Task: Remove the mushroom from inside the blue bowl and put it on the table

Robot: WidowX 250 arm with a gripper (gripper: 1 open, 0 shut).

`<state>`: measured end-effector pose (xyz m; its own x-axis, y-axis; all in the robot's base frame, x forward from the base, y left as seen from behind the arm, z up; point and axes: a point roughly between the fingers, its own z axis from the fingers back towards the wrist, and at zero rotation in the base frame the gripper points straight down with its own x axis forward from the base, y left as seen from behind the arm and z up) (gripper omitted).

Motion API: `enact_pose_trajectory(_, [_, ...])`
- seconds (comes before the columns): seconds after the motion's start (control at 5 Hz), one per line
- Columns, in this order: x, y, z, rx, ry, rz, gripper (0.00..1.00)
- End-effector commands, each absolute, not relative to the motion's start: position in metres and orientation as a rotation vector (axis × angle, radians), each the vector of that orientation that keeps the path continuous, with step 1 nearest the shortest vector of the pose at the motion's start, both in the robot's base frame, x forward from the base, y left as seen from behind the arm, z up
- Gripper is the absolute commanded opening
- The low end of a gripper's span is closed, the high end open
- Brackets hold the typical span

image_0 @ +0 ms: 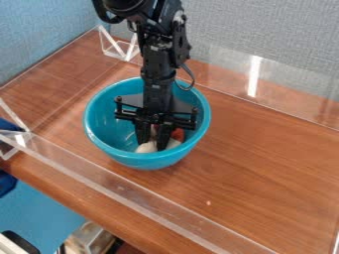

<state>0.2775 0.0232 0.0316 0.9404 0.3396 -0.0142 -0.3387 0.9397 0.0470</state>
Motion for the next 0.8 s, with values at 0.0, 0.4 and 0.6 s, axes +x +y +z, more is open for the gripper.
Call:
enact_pose_trajectory(0.0, [0.2712, 0.0240, 0.0260, 0.043, 0.039, 0.295, 0.00])
enact_pose_trajectory(0.4, [0.2765, 0.0302, 0.0247, 0.047, 0.030, 0.136, 0.00])
enact_pose_trajectory(0.6, [0.2788, 0.0330, 0.0251, 0.049, 0.025, 0.057, 0.00])
